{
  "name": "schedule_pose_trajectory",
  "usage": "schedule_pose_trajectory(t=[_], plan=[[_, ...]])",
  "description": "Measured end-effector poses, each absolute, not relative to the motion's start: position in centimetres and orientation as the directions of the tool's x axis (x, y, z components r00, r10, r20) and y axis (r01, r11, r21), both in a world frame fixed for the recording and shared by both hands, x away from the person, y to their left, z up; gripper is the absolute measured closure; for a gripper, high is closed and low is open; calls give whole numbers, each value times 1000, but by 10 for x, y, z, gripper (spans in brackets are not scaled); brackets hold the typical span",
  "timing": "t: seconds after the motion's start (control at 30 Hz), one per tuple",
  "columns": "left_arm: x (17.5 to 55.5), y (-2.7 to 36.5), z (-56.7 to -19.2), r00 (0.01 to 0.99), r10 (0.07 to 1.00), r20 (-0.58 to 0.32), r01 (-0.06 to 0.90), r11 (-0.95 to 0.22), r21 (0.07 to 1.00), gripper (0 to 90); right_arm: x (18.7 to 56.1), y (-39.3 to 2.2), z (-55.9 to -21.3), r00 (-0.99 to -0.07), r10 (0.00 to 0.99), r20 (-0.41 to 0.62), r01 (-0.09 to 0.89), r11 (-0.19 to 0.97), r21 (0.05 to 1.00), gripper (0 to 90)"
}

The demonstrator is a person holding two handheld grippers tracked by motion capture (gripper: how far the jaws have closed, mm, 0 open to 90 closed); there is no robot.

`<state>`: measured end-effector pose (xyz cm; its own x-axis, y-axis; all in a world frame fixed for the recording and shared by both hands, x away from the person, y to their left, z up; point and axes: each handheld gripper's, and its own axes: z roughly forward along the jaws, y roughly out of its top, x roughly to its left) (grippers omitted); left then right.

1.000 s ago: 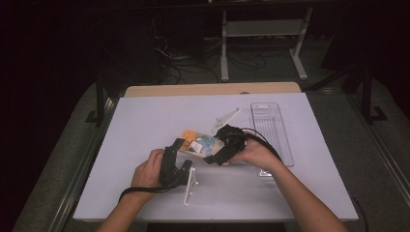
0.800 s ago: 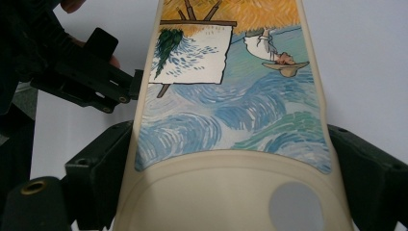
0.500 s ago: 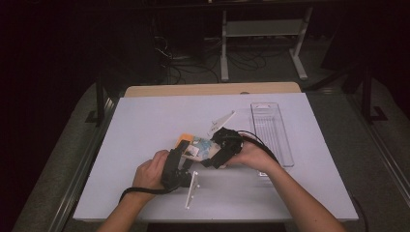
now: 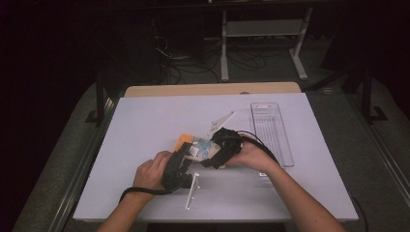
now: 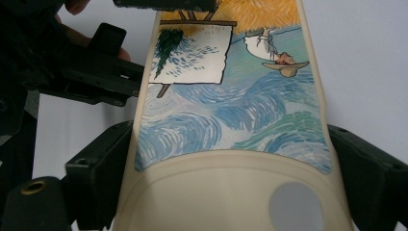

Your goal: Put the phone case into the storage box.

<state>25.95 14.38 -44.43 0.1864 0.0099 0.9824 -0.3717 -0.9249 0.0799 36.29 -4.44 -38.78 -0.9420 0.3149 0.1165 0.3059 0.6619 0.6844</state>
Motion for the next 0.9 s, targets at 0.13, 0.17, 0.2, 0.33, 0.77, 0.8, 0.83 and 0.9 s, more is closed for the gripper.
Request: schedule_pose_trajectory(t=[0.13, 0.17, 0.2, 0.33, 0.77, 0.8, 0.83, 0.9], plan=[[259, 143, -444, 182, 0, 983, -373, -925, 69, 455, 363, -43, -389, -942, 316, 114, 305, 662, 685, 104], [259, 143, -444, 181, -5, 983, -373, -926, 64, 464, 363, -43, -389, -943, 314, 112, 302, 665, 683, 104], [258, 142, -444, 179, -7, 984, -375, -925, 62, 482, 363, -43, -389, -943, 312, 113, 302, 665, 683, 104], [257, 141, -443, 178, -14, 984, -385, -921, 56, 536, 362, -42, -390, -942, 315, 120, 309, 667, 678, 104], [256, 138, -443, 184, -61, 981, -384, -923, 15, 663, 362, -41, -390, -940, 318, 120, 312, 667, 677, 104], [256, 138, -443, 184, -63, 981, -383, -924, 12, 672, 362, -41, -390, -941, 317, 118, 309, 665, 680, 104], [256, 138, -443, 185, -65, 981, -382, -924, 10, 679, 362, -42, -390, -940, 318, 120, 311, 664, 680, 103], [255, 137, -443, 186, -67, 980, -382, -924, 9, 696, 362, -42, -390, -941, 315, 123, 311, 663, 681, 103]])
